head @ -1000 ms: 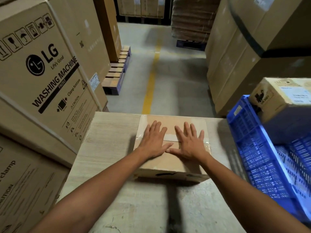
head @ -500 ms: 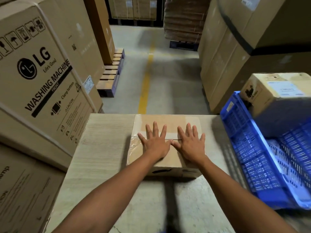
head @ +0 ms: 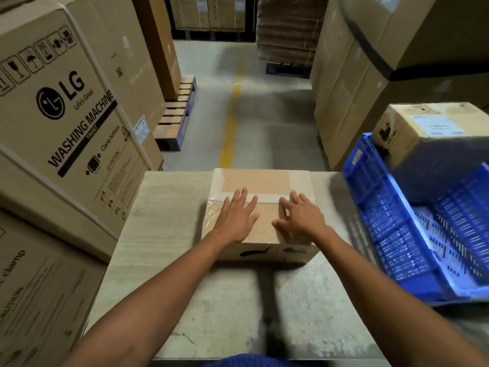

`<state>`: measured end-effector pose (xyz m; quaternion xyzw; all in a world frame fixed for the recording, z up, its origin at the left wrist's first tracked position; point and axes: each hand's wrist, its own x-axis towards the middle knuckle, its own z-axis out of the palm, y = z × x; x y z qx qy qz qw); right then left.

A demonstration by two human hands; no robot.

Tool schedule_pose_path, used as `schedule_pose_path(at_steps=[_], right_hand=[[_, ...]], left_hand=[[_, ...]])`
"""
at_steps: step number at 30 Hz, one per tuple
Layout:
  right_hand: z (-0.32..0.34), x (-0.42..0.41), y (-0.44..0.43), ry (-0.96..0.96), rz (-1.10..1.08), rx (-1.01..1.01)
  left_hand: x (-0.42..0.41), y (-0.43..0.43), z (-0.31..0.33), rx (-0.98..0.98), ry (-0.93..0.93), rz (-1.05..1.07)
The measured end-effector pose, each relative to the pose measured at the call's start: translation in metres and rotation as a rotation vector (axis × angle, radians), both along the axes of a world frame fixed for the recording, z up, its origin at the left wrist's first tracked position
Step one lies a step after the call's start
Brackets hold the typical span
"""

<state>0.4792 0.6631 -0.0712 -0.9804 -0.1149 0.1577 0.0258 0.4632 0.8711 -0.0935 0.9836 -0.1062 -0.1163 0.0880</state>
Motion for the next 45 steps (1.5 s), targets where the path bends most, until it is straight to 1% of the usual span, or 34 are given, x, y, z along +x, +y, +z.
schedule_pose_path(at_steps=[2, 5, 10, 13, 15, 18, 22, 24, 26, 28, 30, 32, 34, 36, 39, 45], right_hand=[[-0.01, -0.014, -0.003, -0.008, 0.014, -0.021], [-0.021, -0.029, -0.002, -0.023, -0.022, -0.016], [-0.008, -0.031, -0.002, -0.023, -0.061, 0.061], [-0.002, -0.044, -0.003, -0.005, -0.091, 0.12], [0.001, -0.056, -0.002, -0.025, -0.119, 0.133], [0.0, -0.079, 0.0, -0.106, -0.171, 0.15], [-0.012, -0.111, 0.005, -0.208, -0.197, 0.107], [-0.016, -0.113, 0.008, -0.264, -0.209, 0.097], [-0.017, -0.105, 0.011, -0.295, -0.237, 0.136], [-0.019, -0.091, 0.012, -0.277, -0.271, 0.2], [-0.021, -0.074, 0.012, -0.239, -0.316, 0.259], [-0.021, -0.057, 0.013, -0.207, -0.402, 0.303], [-0.016, -0.04, 0.016, -0.174, -0.544, 0.38], [-0.01, -0.027, 0.016, -0.148, -0.665, 0.48], [-0.001, -0.018, 0.01, -0.169, -0.743, 0.582], [0.038, -0.011, 0.006, -0.394, -0.838, 0.713]], left_hand=[[-0.006, 0.009, -0.002, 0.017, -0.004, -0.022], [-0.015, 0.01, -0.003, 0.089, 0.0, 0.057], [-0.019, 0.006, 0.004, 0.079, 0.04, 0.209], [-0.031, 0.008, 0.007, 0.105, 0.048, 0.209], [-0.042, 0.011, 0.01, 0.141, 0.024, 0.186], [-0.068, 0.019, 0.011, 0.158, -0.052, 0.16], [-0.1, 0.03, 0.005, 0.173, -0.165, 0.154], [-0.101, 0.033, 0.001, 0.112, -0.183, 0.2], [-0.093, 0.035, -0.001, 0.0, -0.171, 0.276], [-0.079, 0.037, 0.0, -0.133, -0.146, 0.365], [-0.059, 0.039, 0.003, -0.315, -0.083, 0.482], [-0.039, 0.041, 0.009, -0.498, -0.011, 0.6], [-0.021, 0.042, 0.014, -0.621, 0.031, 0.691], [-0.011, 0.04, 0.02, -0.664, 0.043, 0.742], [-0.005, 0.034, 0.032, -0.644, 0.007, 0.77], [0.004, 0.026, 0.069, -0.722, -0.196, 0.804]])
